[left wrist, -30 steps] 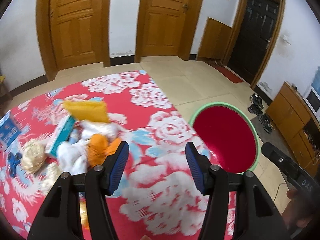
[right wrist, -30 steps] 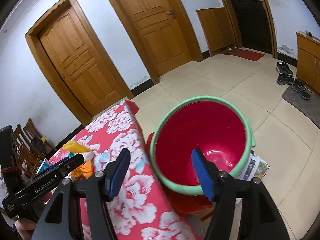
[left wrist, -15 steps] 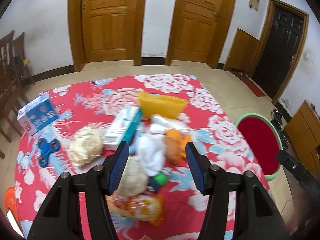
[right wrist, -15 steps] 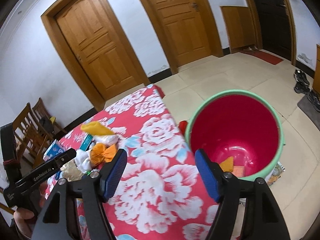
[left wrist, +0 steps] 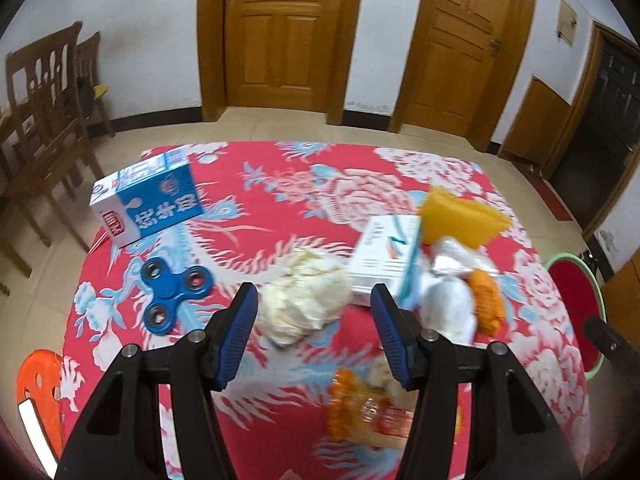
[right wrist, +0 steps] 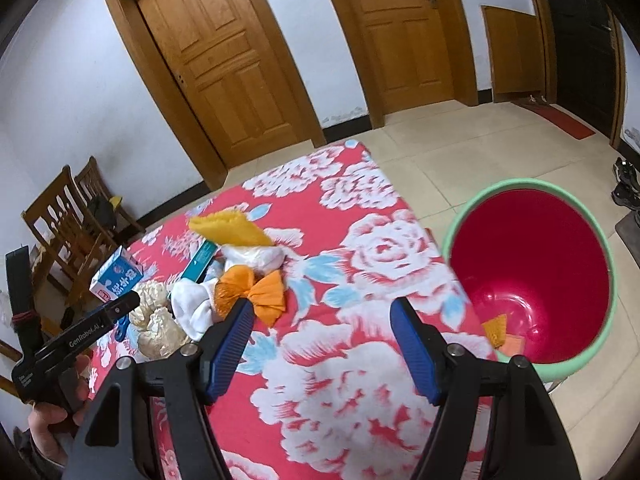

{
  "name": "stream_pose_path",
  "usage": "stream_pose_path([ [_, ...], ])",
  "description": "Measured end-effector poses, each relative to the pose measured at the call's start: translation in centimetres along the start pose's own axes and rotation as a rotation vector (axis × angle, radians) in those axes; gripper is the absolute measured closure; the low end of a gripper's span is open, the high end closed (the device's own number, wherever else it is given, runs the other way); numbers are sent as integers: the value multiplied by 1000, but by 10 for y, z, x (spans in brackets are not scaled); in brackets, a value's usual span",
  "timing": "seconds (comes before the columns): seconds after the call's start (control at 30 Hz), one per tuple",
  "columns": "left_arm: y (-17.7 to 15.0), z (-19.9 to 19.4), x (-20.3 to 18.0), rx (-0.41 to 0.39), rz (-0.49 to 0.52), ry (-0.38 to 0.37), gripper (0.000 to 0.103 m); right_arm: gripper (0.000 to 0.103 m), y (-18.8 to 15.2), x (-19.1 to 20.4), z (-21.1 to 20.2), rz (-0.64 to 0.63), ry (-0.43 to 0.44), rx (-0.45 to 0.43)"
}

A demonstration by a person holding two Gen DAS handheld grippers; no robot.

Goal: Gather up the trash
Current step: 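Grasp the crumpled paper with the left tool while the right tool grasps the orange mesh bow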

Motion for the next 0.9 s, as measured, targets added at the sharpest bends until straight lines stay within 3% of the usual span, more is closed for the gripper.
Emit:
stream_pose_path([
  [0.77, -16, 56, 23, 97, -71, -1, 44, 30, -8, 52, 85, -95, 19, 138],
  [0.83, -15, 57, 25, 89, -77, -1, 44, 31, -8, 53, 90, -98, 19, 145],
  [0.9, -15, 58, 26, 82, -85, -7, 44, 38, -8, 54, 95, -100, 21, 153],
])
Point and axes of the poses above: each gripper's, at about its wrist camera, not at the fingertips, and z roughly the way its jaws point, x to its left, y to its top, the point moved 7 cm from there along z, roughly the way its jaws point, and after that the axes turned 3 degrees about y, right-handed, at the moved point
